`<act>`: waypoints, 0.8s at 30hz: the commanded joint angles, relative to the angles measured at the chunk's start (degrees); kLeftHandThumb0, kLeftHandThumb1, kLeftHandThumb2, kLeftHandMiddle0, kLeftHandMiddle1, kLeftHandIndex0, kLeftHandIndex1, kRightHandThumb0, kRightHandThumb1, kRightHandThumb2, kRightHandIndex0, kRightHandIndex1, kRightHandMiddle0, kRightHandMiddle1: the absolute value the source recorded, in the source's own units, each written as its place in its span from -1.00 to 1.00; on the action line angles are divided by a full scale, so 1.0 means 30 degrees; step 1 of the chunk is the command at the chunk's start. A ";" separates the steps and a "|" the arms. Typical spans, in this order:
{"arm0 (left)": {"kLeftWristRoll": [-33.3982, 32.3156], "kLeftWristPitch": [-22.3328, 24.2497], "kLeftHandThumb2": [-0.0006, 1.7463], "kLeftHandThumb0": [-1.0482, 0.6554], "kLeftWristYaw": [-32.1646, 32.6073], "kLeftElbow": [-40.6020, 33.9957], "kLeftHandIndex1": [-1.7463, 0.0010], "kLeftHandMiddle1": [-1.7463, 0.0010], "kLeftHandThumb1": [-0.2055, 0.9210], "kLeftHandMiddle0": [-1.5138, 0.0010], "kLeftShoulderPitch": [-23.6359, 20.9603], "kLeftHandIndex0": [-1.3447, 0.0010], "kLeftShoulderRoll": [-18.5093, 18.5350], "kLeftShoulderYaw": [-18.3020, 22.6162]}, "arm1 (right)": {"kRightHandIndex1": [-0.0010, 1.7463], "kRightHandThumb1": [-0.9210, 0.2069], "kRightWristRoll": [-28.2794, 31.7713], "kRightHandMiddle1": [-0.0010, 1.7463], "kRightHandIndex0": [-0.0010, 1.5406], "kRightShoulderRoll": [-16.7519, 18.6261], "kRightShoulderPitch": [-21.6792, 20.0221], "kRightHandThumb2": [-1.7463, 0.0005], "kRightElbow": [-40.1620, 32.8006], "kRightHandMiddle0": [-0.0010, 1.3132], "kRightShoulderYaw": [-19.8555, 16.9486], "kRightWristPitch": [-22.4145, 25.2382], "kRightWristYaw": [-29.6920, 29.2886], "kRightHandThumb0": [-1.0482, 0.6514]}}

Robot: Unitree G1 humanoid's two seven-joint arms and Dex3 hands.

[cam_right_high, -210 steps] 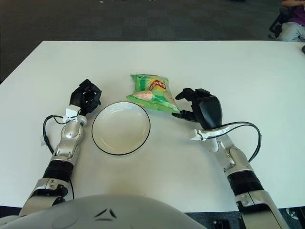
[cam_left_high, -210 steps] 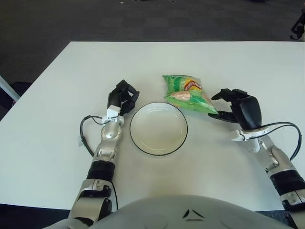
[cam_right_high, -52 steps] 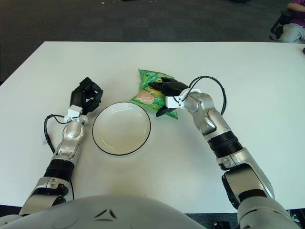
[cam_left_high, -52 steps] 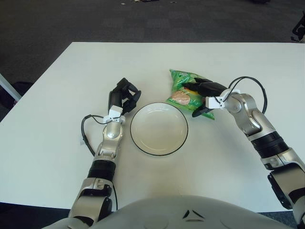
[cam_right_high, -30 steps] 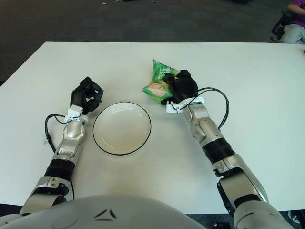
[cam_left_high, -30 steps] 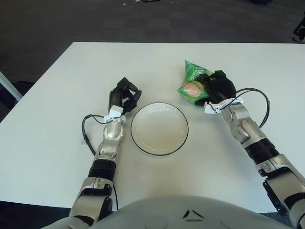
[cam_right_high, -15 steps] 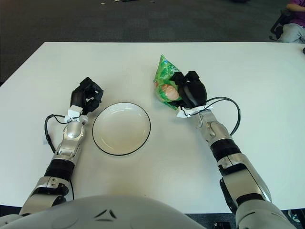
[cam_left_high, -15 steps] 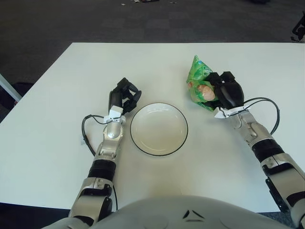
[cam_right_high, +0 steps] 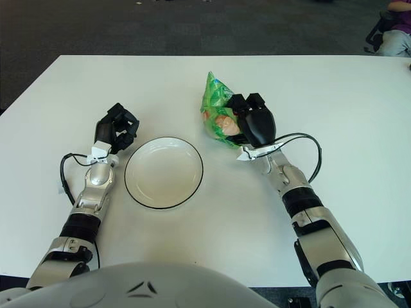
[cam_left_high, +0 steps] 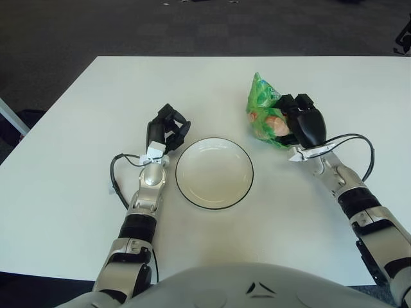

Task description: Put the snack into the plate.

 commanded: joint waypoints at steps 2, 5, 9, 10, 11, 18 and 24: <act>-0.0022 -0.0046 -0.68 -0.10 0.0051 0.0469 -1.00 -1.00 1.00 -0.27 0.0454 -0.10 0.0111 0.0114 | 1.00 -0.24 0.0391 1.00 -0.39 -0.0271 0.0503 -0.24 -0.2462 -0.24 -0.0546 -0.0430 0.0816 0.73; -0.0056 -0.0020 -0.68 -0.09 0.0042 0.0505 -1.00 -1.00 1.00 -0.27 0.0412 -0.10 0.0135 0.0148 | 1.00 -0.25 0.0941 1.00 -0.39 -0.0253 0.0726 -0.24 -0.3150 -0.24 -0.0707 -0.1252 0.1438 0.73; -0.0055 0.0050 -0.67 -0.09 0.0094 0.0511 -1.00 -1.00 1.00 -0.27 0.0392 -0.10 0.0131 0.0192 | 1.00 -0.25 0.1493 1.00 -0.40 -0.0160 0.0889 -0.23 -0.3616 -0.24 -0.0903 -0.2387 0.1929 0.72; -0.0039 0.0115 -0.67 -0.09 0.0155 0.0503 -1.00 -1.00 1.00 -0.27 0.0383 -0.10 0.0116 0.0220 | 1.00 -0.26 0.1546 1.00 -0.40 -0.0049 0.0925 -0.23 -0.3881 -0.24 -0.0924 -0.2491 0.2061 0.72; -0.0028 0.0162 -0.68 -0.09 0.0199 0.0497 -1.00 -1.00 1.00 -0.27 0.0377 -0.11 0.0104 0.0239 | 1.00 -0.26 0.1581 1.00 -0.40 0.0039 0.0955 -0.23 -0.4070 -0.25 -0.0957 -0.2568 0.2174 0.72; 0.0021 0.0676 -0.68 -0.09 0.0723 0.0368 -1.00 -1.00 1.00 -0.26 0.0316 -0.11 -0.0085 0.0477 | 1.00 -0.27 0.1509 1.00 -0.40 0.0606 0.1671 -0.22 -0.6333 -0.25 -0.1295 -0.2156 0.3332 0.72; -0.0025 0.0886 -0.68 -0.09 0.0995 0.0378 -1.00 -1.00 1.00 -0.26 0.0184 -0.11 -0.0091 0.0624 | 1.00 -0.26 0.1021 1.00 -0.40 0.0451 0.1878 -0.23 -0.7843 -0.18 -0.1477 -0.2840 0.3974 0.72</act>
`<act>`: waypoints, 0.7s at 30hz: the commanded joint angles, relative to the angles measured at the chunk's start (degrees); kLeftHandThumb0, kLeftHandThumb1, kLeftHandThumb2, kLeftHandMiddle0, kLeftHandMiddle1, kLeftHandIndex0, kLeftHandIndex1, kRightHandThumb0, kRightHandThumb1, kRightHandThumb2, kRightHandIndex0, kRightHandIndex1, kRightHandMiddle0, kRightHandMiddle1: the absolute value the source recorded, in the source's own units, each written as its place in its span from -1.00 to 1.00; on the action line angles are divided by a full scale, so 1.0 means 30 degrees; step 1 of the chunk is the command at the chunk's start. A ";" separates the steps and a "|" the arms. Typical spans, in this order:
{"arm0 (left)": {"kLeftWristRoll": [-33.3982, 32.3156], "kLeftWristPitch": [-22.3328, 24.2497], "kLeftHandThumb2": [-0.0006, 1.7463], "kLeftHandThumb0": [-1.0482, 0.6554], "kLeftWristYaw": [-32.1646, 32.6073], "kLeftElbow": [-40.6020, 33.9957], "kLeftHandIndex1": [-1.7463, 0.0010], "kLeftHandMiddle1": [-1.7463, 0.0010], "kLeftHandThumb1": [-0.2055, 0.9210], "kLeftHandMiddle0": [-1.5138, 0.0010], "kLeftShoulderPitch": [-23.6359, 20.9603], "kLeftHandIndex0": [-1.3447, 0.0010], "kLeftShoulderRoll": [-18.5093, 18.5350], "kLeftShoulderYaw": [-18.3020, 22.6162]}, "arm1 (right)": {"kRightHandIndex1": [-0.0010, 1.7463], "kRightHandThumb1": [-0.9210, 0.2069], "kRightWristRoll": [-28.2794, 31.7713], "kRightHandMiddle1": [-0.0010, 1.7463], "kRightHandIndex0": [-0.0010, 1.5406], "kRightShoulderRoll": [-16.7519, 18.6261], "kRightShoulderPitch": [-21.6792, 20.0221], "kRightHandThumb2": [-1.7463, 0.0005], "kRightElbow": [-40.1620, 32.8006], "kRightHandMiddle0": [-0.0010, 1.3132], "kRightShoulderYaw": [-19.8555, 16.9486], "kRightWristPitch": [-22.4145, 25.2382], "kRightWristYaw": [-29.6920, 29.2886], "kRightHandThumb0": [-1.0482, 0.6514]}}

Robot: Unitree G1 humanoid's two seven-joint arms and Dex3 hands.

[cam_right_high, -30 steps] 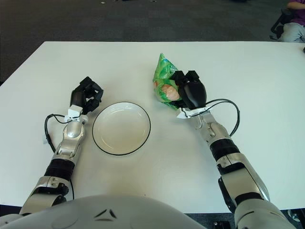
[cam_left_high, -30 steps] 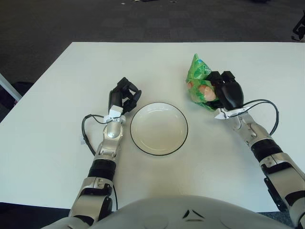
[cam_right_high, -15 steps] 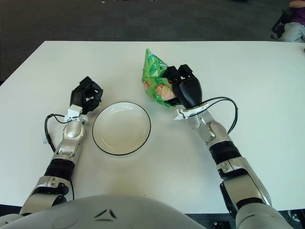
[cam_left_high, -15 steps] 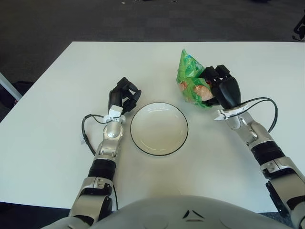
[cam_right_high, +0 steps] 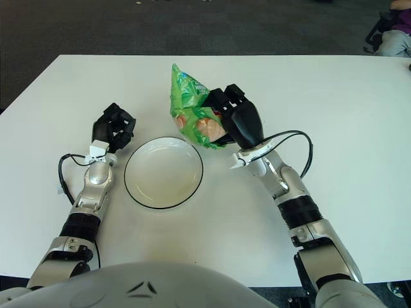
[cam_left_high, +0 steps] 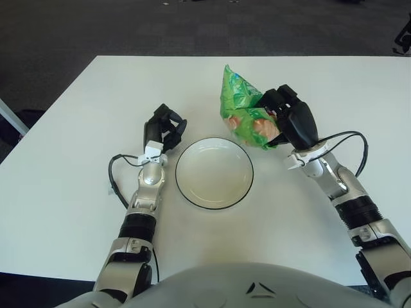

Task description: Put the snack into the plate.

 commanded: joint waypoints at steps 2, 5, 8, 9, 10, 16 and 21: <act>0.0073 0.0229 -0.67 -0.09 0.0329 0.0379 -1.00 -1.00 1.00 -0.26 0.0224 -0.11 0.0044 0.0220 | 1.00 -0.24 -0.0340 1.00 -0.39 -0.0037 -0.0248 -0.24 -0.1198 -0.14 -0.0227 -0.0827 0.0248 0.73; 0.0059 0.0257 -0.67 -0.09 0.0375 0.0423 -1.00 -1.00 1.00 -0.27 0.0181 -0.11 0.0065 0.0240 | 1.00 -0.23 -0.0247 1.00 -0.38 0.0051 -0.0427 -0.25 -0.1460 -0.11 -0.0120 -0.1308 0.0587 0.73; 0.0055 0.0293 -0.67 -0.09 0.0410 0.0446 -1.00 -1.00 1.00 -0.27 0.0148 -0.12 0.0076 0.0246 | 1.00 -0.22 0.0211 1.00 -0.38 0.0049 -0.0605 -0.26 -0.1483 -0.07 0.0029 -0.1961 0.1275 0.73; 0.0050 0.0311 -0.67 -0.09 0.0413 0.0446 -1.00 -1.00 1.00 -0.27 0.0137 -0.12 0.0084 0.0255 | 1.00 -0.22 0.0414 1.00 -0.38 0.0004 -0.0732 -0.26 -0.1376 -0.07 0.0160 -0.2322 0.1626 0.73; 0.0045 0.0324 -0.67 -0.09 0.0414 0.0446 -1.00 -1.00 1.00 -0.27 0.0128 -0.12 0.0091 0.0262 | 1.00 -0.22 0.0545 1.00 -0.37 -0.0009 -0.0819 -0.26 -0.1293 -0.06 0.0223 -0.2595 0.1894 0.73; 0.0067 0.0403 -0.67 -0.09 0.0446 0.0424 -1.00 -1.00 1.00 -0.27 0.0106 -0.12 0.0096 0.0269 | 1.00 -0.23 0.0613 1.00 -0.38 0.0122 -0.1270 -0.25 -0.1056 -0.03 0.0488 -0.3922 0.3129 0.72; 0.0102 0.0487 -0.67 -0.09 0.0470 0.0340 -1.00 -1.00 1.00 -0.28 0.0127 -0.13 0.0080 0.0250 | 1.00 -0.24 0.0101 1.00 -0.39 0.0745 -0.1496 -0.24 -0.1095 -0.02 0.0470 -0.4224 0.3290 0.72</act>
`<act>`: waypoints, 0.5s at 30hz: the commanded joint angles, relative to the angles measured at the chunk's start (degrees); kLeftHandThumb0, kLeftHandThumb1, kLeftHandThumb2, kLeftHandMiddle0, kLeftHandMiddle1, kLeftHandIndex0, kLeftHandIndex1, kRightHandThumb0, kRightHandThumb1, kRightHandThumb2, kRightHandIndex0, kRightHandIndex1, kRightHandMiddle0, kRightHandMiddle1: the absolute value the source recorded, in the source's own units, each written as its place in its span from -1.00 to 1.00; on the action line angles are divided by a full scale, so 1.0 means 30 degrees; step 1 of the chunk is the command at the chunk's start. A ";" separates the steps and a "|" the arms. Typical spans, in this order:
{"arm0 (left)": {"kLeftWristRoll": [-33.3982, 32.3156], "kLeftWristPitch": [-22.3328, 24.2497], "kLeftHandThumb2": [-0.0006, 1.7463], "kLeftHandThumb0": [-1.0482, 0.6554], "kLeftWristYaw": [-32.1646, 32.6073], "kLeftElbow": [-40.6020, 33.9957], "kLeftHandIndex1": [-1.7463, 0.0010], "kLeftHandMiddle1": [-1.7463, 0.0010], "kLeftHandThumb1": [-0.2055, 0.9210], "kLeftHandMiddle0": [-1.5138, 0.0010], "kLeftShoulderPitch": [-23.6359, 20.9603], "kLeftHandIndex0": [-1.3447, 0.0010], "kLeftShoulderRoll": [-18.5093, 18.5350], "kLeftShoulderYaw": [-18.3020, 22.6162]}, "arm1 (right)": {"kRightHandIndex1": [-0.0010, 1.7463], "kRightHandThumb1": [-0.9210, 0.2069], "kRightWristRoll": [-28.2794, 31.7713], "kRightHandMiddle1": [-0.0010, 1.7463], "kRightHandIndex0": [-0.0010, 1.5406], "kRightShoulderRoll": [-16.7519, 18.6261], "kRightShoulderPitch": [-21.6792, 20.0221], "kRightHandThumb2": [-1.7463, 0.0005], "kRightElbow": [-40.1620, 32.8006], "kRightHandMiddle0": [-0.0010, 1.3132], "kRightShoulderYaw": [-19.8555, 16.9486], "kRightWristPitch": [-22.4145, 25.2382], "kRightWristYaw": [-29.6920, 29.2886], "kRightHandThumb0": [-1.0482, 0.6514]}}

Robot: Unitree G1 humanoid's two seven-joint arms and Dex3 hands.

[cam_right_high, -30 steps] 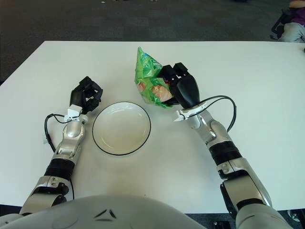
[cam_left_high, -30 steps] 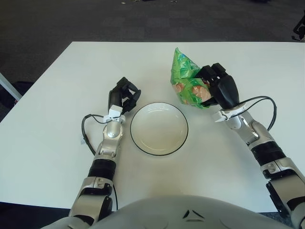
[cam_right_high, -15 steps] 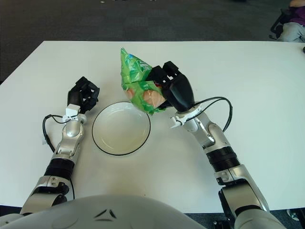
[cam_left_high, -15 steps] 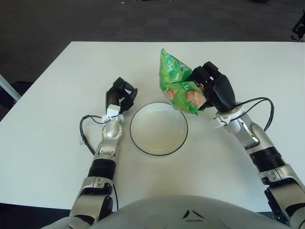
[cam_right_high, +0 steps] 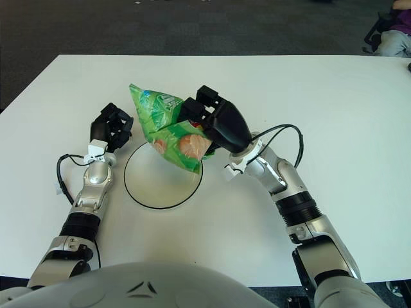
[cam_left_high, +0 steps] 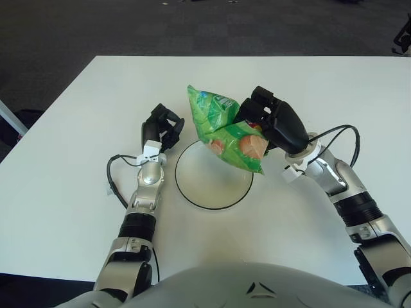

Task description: Put the snack into the plate.

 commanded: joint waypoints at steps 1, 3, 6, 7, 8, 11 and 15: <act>0.0125 0.0248 -0.67 -0.09 0.0192 0.0254 -1.00 -1.00 1.00 -0.28 0.0222 -0.13 0.0060 0.0108 | 1.00 -0.24 -0.0286 1.00 -0.39 0.0527 -0.0637 -0.24 0.0006 -0.02 -0.0001 -0.0183 -0.0063 0.72; 0.0140 0.0278 -0.67 -0.09 0.0201 0.0225 -1.00 -1.00 1.00 -0.28 0.0238 -0.13 0.0054 0.0095 | 1.00 -0.24 -0.0622 1.00 -0.39 0.0735 -0.0702 -0.23 0.0037 -0.02 0.0045 -0.0258 -0.0147 0.72; 0.0170 0.0320 -0.67 -0.09 0.0223 0.0184 -1.00 -1.00 1.00 -0.28 0.0265 -0.13 0.0032 0.0069 | 0.99 -0.26 -0.0730 1.00 -0.39 0.0531 -0.0858 -0.22 0.0161 -0.04 0.0259 -0.0426 0.0535 0.72; 0.0185 0.0329 -0.67 -0.09 0.0235 0.0172 -1.00 -1.00 1.00 -0.28 0.0275 -0.13 0.0019 0.0058 | 0.98 -0.29 -0.0724 1.00 -0.40 0.0426 -0.0904 -0.18 0.0182 -0.08 0.0333 -0.0447 0.0827 0.71; 0.0191 0.0333 -0.67 -0.09 0.0241 0.0172 -1.00 -1.00 1.00 -0.28 0.0278 -0.13 0.0015 0.0054 | 0.97 -0.31 -0.0698 1.00 -0.40 0.0274 -0.0970 -0.16 0.0167 -0.11 0.0455 -0.0348 0.1328 0.71; 0.0205 0.0342 -0.67 -0.09 0.0255 0.0169 -1.00 -1.00 1.00 -0.28 0.0288 -0.14 -0.0001 0.0041 | 0.90 -0.44 -0.0581 1.00 -0.41 0.0035 -0.1062 0.00 0.0043 -0.23 0.0596 -0.0066 0.2443 0.69; 0.0212 0.0349 -0.67 -0.08 0.0264 0.0165 -1.00 -1.00 1.00 -0.28 0.0296 -0.14 -0.0012 0.0030 | 0.82 -0.63 -0.0578 0.88 -0.43 -0.0111 -0.1066 0.23 -0.0270 -0.36 0.0537 0.0264 0.3523 0.51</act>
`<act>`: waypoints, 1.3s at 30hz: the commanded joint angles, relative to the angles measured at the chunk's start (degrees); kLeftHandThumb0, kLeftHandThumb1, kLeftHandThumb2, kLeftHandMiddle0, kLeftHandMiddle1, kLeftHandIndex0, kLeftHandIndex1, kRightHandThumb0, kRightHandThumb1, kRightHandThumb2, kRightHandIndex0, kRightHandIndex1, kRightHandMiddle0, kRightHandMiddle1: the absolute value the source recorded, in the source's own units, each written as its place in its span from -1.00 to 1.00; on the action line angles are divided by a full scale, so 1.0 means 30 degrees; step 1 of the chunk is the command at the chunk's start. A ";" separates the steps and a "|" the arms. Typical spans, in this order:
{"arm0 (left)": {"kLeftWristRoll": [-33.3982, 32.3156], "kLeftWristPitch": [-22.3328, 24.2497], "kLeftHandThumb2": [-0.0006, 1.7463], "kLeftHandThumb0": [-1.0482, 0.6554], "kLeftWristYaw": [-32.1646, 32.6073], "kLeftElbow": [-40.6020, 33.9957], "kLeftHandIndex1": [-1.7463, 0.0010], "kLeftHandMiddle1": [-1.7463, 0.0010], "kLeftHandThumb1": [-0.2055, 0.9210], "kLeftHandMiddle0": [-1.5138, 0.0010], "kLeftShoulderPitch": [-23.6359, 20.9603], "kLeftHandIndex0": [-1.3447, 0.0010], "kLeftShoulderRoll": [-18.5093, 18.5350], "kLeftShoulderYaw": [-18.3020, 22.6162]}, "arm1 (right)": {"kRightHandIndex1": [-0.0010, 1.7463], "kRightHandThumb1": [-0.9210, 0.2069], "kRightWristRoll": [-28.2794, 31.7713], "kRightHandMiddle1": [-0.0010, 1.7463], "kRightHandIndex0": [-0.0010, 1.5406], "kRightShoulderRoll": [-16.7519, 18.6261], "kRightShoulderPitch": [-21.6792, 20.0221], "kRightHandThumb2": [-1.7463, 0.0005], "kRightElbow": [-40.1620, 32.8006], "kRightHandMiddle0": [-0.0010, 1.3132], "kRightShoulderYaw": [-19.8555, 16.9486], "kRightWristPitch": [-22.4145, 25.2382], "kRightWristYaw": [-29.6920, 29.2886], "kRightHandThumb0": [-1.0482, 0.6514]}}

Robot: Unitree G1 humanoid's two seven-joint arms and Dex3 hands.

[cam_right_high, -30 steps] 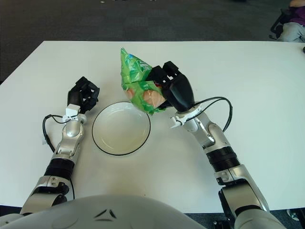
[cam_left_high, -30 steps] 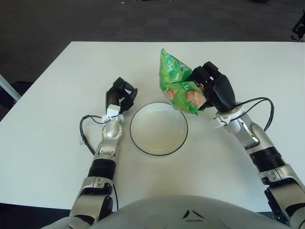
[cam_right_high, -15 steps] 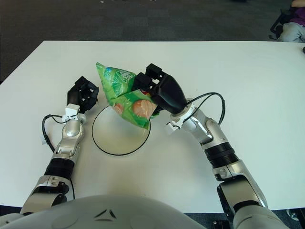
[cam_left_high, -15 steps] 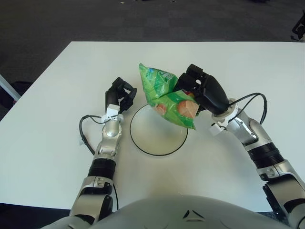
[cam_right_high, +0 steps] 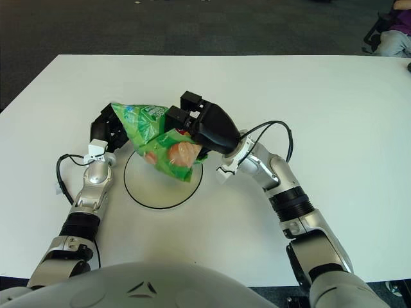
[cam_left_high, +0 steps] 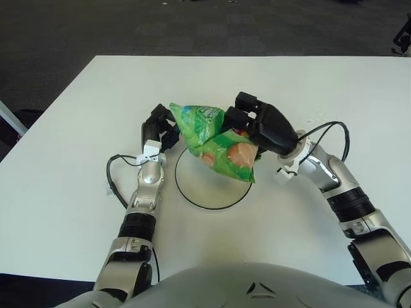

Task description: Put the snack into the plate.

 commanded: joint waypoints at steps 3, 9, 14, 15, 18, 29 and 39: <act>0.0185 0.0154 -0.67 -0.08 0.0231 0.0155 -1.00 -1.00 1.00 -0.28 0.0325 -0.14 -0.0045 0.0001 | 0.79 -0.80 0.0017 0.67 -0.45 -0.0482 -0.0362 0.45 -0.0470 -0.36 -0.0043 0.0297 0.1328 0.35; 0.0204 0.0216 -0.67 -0.08 0.0238 0.0042 -1.00 -1.00 1.00 -0.28 0.0362 -0.13 -0.0082 -0.0037 | 0.73 -0.98 -0.0076 0.59 -0.50 -0.0860 -0.0529 0.63 -0.0715 -0.38 -0.0083 0.0298 0.2272 0.25; 0.0200 0.0309 -0.67 -0.07 0.0189 -0.0120 -1.00 -1.00 1.00 -0.28 0.0426 -0.13 -0.0090 -0.0064 | -0.22 -0.96 0.0505 0.31 -0.62 -0.1894 -0.0942 0.71 -0.0989 -0.47 0.0151 0.0198 0.4347 0.08; 0.0207 0.0336 -0.67 -0.07 0.0185 -0.0136 -1.00 -1.00 1.00 -0.28 0.0419 -0.13 -0.0097 -0.0073 | -0.37 -0.95 0.0898 0.11 -0.68 -0.2167 -0.1036 0.75 -0.0998 -0.52 0.0249 0.0138 0.4986 0.10; 0.0228 0.0416 -0.67 -0.07 0.0172 -0.0189 -1.00 -1.00 1.00 -0.27 0.0412 -0.12 -0.0097 -0.0088 | -0.83 -0.94 0.2226 -0.64 -0.91 -0.2667 -0.1180 0.90 -0.0960 -0.68 0.0458 -0.0016 0.6530 0.17; 0.0510 0.0882 -0.67 -0.07 0.0214 -0.0510 -1.00 -1.00 1.00 -0.27 0.0493 -0.11 -0.0061 -0.0188 | -1.00 -0.97 0.4047 -0.97 -1.00 -0.2894 -0.1609 0.96 -0.0080 -0.90 0.0268 -0.1326 0.7786 0.27; 0.0535 0.0800 -0.67 -0.05 0.0279 -0.0327 -1.00 -1.00 1.00 -0.28 0.0387 -0.10 -0.0110 -0.0235 | -1.00 -0.97 0.6030 -0.98 -1.00 -0.3402 -0.2597 0.96 0.1286 -0.89 0.0470 -0.2574 0.9420 0.22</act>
